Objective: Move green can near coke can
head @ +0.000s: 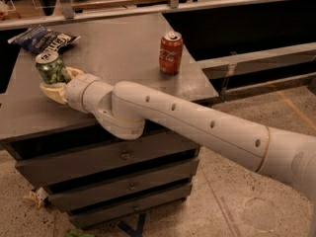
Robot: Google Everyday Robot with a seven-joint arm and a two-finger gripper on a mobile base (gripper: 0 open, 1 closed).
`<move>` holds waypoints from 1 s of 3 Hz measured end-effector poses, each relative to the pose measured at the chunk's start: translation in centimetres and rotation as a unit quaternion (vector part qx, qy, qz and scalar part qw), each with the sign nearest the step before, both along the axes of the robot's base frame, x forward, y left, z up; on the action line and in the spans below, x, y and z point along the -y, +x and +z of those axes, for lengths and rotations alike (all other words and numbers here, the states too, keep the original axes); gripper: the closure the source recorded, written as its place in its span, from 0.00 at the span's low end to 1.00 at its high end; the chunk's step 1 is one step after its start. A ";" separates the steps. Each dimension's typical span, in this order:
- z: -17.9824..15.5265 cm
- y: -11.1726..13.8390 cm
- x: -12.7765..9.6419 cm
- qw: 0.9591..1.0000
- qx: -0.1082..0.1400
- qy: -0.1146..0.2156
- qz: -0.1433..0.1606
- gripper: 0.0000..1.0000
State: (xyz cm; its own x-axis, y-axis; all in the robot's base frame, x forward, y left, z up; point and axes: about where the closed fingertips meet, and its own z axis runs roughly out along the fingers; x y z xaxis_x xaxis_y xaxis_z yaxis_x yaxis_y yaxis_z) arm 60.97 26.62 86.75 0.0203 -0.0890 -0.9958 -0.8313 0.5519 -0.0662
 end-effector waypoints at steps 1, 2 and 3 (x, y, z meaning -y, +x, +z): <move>0.5 0.1 2.2 1.000 0.004 -0.002 -0.028 1.00; 0.7 -0.2 5.4 0.998 0.003 -0.009 -0.068 1.00; 0.1 0.0 8.9 0.993 -0.005 -0.011 -0.120 1.00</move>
Offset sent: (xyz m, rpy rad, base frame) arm -0.0049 -0.1057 0.0055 -0.0407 0.0029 -0.2627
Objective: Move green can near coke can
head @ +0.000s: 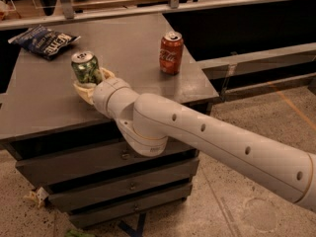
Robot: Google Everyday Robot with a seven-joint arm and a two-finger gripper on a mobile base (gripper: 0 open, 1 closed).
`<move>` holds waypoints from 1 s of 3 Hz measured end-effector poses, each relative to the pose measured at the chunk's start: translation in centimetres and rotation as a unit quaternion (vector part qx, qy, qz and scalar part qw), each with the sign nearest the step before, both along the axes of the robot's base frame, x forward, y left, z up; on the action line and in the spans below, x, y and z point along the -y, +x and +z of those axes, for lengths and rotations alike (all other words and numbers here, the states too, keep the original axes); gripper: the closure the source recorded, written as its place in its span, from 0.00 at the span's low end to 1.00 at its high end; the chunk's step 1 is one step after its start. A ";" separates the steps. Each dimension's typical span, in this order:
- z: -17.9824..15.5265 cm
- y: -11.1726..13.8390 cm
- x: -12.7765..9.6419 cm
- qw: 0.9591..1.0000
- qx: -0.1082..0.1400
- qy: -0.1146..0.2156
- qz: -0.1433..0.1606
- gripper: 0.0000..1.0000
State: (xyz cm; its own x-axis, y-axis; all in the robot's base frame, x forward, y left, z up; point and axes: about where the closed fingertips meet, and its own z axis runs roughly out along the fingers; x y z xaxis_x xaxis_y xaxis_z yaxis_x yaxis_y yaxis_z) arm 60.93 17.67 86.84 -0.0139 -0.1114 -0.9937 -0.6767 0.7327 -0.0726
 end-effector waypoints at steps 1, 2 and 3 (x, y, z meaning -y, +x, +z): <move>-0.4 0.5 3.3 0.999 -0.001 -0.002 -0.050 1.00; -0.3 1.1 5.7 0.996 0.007 0.008 -0.094 1.00; 0.4 2.1 7.6 0.991 0.024 0.012 -0.129 1.00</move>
Offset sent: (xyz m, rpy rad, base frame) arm 0.0192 -0.0923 0.0011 0.0383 -0.0539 -0.3101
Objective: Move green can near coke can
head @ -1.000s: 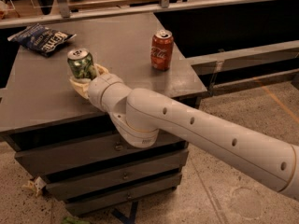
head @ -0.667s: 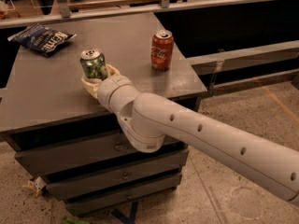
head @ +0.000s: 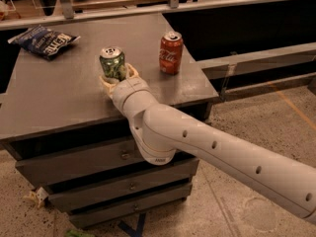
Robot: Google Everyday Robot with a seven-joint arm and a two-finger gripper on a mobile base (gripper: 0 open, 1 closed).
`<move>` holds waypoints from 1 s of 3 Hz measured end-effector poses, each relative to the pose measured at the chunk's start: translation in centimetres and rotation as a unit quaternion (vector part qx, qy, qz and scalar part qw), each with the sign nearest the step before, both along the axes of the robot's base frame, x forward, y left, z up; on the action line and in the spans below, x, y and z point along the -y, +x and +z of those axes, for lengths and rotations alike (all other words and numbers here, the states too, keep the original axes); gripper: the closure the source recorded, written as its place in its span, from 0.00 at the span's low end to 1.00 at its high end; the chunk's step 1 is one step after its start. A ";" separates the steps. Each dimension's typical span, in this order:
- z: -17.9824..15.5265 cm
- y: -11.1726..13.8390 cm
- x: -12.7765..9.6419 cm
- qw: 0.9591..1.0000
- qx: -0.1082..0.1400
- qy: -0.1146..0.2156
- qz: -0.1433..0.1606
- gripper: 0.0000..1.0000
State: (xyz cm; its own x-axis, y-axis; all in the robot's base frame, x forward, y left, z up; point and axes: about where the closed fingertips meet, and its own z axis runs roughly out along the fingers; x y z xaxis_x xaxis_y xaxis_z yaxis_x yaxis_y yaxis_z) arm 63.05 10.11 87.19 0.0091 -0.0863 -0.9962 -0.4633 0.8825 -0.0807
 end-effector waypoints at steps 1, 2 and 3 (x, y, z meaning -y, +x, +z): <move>0.3 0.4 1.6 1.000 0.005 -0.004 -0.026 1.00; 0.4 0.7 3.3 0.999 0.006 -0.010 -0.053 1.00; 0.7 0.8 5.0 0.997 0.008 -0.012 -0.080 1.00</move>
Offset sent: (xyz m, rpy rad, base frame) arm 0.0089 -0.0571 0.0059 -0.0350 -0.0127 -0.1764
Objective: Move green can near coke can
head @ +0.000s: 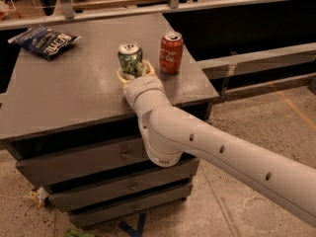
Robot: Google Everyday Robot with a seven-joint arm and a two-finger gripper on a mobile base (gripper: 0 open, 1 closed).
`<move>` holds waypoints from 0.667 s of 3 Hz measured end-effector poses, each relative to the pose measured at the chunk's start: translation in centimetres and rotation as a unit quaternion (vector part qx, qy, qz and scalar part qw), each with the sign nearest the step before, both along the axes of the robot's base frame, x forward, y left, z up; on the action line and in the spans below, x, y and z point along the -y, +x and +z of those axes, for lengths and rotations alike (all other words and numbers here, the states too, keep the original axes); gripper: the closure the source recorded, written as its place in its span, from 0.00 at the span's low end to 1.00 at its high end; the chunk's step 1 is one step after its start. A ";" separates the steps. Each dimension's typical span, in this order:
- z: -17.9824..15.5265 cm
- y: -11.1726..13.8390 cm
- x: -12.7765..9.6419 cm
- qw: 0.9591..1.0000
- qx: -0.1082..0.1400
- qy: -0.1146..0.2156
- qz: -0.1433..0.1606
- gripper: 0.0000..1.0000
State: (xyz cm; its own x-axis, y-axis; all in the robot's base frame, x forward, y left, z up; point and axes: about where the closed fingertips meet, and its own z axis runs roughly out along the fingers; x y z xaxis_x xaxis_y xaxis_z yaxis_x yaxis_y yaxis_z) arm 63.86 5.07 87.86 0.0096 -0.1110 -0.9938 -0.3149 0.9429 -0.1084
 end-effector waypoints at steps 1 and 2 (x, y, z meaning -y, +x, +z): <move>-0.1 -0.1 1.4 1.000 -0.003 0.002 -0.024 1.00; -0.5 -0.2 2.5 0.999 -0.011 0.010 -0.047 1.00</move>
Offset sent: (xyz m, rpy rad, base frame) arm -0.0055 -0.0395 -0.0099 0.0389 0.0431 -0.1543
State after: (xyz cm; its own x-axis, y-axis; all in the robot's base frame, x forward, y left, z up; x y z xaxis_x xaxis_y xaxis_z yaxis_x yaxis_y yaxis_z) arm 63.64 2.57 87.39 -0.0223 -0.0907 -0.9956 -0.2260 0.9705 -0.0834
